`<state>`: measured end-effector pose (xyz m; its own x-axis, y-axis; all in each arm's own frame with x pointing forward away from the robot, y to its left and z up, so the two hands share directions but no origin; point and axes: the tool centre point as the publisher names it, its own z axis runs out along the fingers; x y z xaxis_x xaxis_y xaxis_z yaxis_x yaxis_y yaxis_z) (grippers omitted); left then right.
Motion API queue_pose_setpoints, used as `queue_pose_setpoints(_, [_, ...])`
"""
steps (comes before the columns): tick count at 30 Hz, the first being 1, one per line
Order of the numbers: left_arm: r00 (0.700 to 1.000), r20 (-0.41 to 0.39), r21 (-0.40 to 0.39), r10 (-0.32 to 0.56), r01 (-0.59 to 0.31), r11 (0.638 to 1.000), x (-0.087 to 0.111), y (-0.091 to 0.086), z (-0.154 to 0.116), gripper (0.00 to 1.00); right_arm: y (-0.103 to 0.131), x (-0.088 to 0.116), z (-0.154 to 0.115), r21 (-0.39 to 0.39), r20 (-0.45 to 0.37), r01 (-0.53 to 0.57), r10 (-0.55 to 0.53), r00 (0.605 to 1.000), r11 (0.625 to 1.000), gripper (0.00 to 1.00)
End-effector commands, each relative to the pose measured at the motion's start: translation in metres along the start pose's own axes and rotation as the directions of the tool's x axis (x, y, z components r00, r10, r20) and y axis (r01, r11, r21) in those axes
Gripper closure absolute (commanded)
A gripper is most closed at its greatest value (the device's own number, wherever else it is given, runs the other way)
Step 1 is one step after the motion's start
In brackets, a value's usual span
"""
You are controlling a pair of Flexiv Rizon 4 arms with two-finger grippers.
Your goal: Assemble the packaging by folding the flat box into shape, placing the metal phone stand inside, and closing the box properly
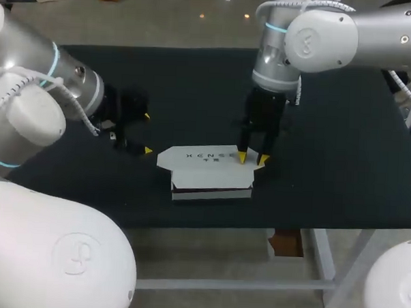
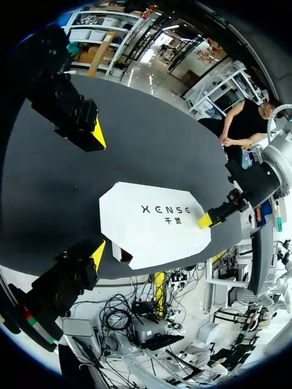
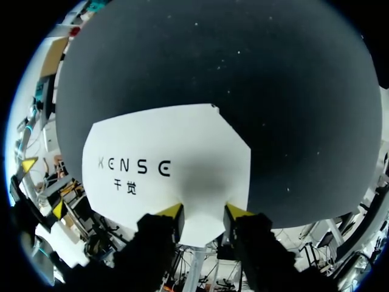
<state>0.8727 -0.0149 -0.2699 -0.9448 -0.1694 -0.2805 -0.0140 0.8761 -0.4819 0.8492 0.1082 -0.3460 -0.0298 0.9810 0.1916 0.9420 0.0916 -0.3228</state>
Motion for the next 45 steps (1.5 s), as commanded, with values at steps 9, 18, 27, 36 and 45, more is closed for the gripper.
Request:
queue_pose_setpoints(9, [0.585,-0.444,-0.304,-0.679,0.614,0.728,-0.037,-0.009,0.008,0.0,0.0,-0.001,0.0,-0.003,-0.005,0.0,0.0,1.0,1.0,0.55])
queue_pose_setpoints(18, [0.585,-0.444,-0.304,-0.679,0.614,0.728,-0.037,-0.009,0.008,0.0,0.0,-0.001,0.0,-0.005,-0.004,0.0,0.0,1.0,1.0,0.55])
queue_pose_setpoints(27, [0.474,-0.347,-0.267,-0.809,0.778,0.569,-0.027,-0.026,0.019,0.0,-0.002,-0.003,0.0,-0.011,-0.003,-0.009,0.009,1.0,1.0,0.55])
queue_pose_setpoints(36, [0.285,-0.091,-0.193,-0.954,0.935,0.297,-0.01,-0.039,0.025,0.0,-0.002,-0.005,0.001,-0.011,0.0,-0.012,0.012,1.0,1.0,0.56])
queue_pose_setpoints(45, [0.16,0.125,-0.193,-0.979,0.972,0.134,-0.009,-0.039,0.031,0.0,-0.001,-0.004,0.002,-0.008,0.002,-0.009,0.009,1.0,1.0,0.55])
